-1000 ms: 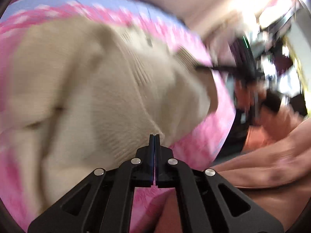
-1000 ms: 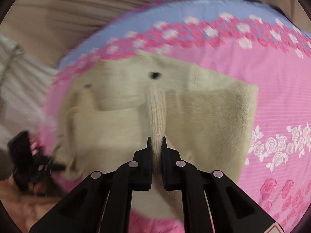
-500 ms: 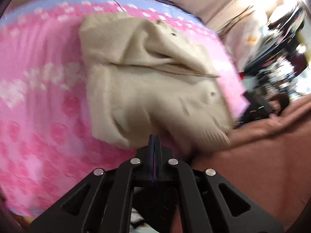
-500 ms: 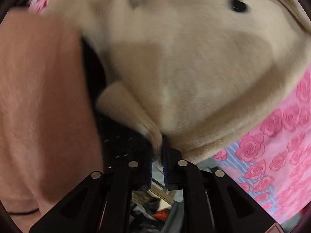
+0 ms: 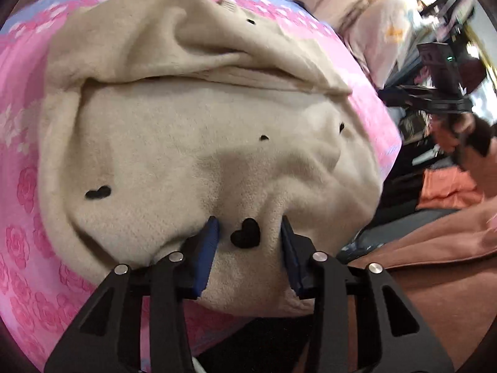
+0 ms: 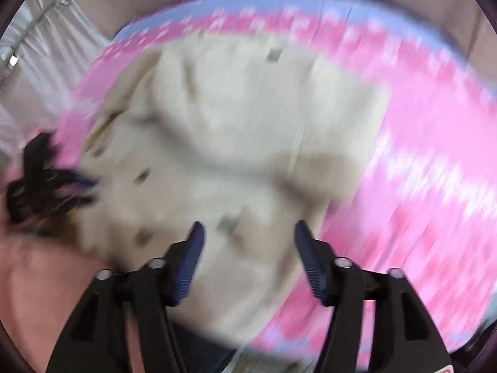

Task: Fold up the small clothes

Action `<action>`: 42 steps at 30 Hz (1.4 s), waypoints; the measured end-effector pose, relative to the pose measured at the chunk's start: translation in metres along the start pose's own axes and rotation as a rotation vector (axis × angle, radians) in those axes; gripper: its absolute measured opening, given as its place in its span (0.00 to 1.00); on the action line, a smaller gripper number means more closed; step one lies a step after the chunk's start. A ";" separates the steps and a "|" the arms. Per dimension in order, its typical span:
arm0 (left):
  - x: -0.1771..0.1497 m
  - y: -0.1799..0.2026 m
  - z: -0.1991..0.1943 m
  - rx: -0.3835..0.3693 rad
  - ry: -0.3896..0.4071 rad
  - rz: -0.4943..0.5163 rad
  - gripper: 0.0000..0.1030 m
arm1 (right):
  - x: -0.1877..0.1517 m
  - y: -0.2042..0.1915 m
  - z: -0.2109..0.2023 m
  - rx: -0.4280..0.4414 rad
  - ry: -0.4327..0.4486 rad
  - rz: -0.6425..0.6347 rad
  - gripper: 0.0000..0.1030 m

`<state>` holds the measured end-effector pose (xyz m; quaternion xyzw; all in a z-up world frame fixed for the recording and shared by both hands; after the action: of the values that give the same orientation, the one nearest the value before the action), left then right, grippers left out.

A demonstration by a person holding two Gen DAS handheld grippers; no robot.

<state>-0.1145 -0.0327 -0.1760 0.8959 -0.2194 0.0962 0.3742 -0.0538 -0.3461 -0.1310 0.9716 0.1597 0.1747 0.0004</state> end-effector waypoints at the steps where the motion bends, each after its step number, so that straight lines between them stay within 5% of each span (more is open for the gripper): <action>1: 0.001 -0.001 -0.004 0.003 0.007 -0.015 0.37 | 0.012 -0.008 0.013 -0.072 0.023 -0.068 0.61; 4: 0.004 0.003 -0.015 0.063 0.040 -0.024 0.37 | 0.029 -0.038 0.055 -0.167 0.051 -0.302 0.57; 6: 0.007 0.009 -0.026 0.083 0.089 -0.033 0.37 | 0.039 -0.054 0.076 -0.162 0.007 -0.405 0.06; 8: 0.013 0.015 -0.040 0.099 0.152 -0.042 0.37 | 0.052 -0.052 0.068 -0.067 -0.044 -0.376 0.05; 11: 0.020 0.024 -0.066 0.123 0.251 -0.032 0.40 | 0.096 -0.041 -0.024 0.244 0.092 -0.195 0.04; 14: 0.033 0.030 -0.086 0.131 0.337 -0.024 0.44 | 0.138 -0.007 -0.090 0.379 0.194 -0.044 0.05; 15: 0.038 0.031 -0.085 0.130 0.349 -0.024 0.45 | 0.144 0.004 -0.084 0.328 0.179 -0.022 0.06; 17: 0.050 0.025 -0.080 0.145 0.358 -0.041 0.48 | 0.146 0.034 -0.026 0.063 0.044 -0.014 0.18; 19: 0.057 0.016 -0.072 0.150 0.358 -0.075 0.48 | 0.123 0.060 0.054 -0.159 -0.136 -0.031 0.18; 21: 0.061 0.006 -0.066 0.158 0.367 -0.128 0.48 | 0.095 0.078 0.097 -0.271 -0.245 -0.004 0.16; 22: 0.060 0.001 -0.067 0.166 0.365 -0.149 0.48 | 0.090 0.081 0.102 -0.283 -0.245 0.026 0.18; 24: 0.056 -0.010 -0.075 0.176 0.382 -0.192 0.48 | 0.082 0.074 0.082 -0.161 -0.157 0.128 0.21; 26: 0.052 -0.016 -0.078 0.197 0.382 -0.203 0.49 | 0.079 0.063 0.061 -0.134 -0.080 0.143 0.54; 31: 0.058 -0.020 -0.073 0.233 0.343 -0.173 0.49 | 0.070 0.023 0.072 -0.065 -0.091 0.087 0.59; 33: 0.064 -0.018 -0.072 0.237 0.353 -0.160 0.49 | 0.071 0.010 0.088 -0.109 -0.090 0.036 0.55; 35: 0.072 -0.014 -0.071 0.237 0.367 -0.148 0.51 | 0.073 -0.001 0.100 -0.081 -0.086 0.013 0.10; 42: 0.089 -0.007 -0.074 0.267 0.389 -0.111 0.54 | 0.124 0.023 0.006 -0.173 0.146 0.019 0.07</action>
<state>-0.0334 -0.0042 -0.0984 0.9128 -0.0788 0.2742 0.2923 0.0656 -0.3288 -0.0928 0.9541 0.1346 0.2580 0.0711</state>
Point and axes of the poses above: each gripper's, at about its wrist camera, not at the fingertips, and z roughly the way its jaws point, y to its right, x to its top, the point moved 5 cm from there along z, roughly the way its jaws point, and after that the axes turned 12 degrees about -x, right-handed, at the moved point
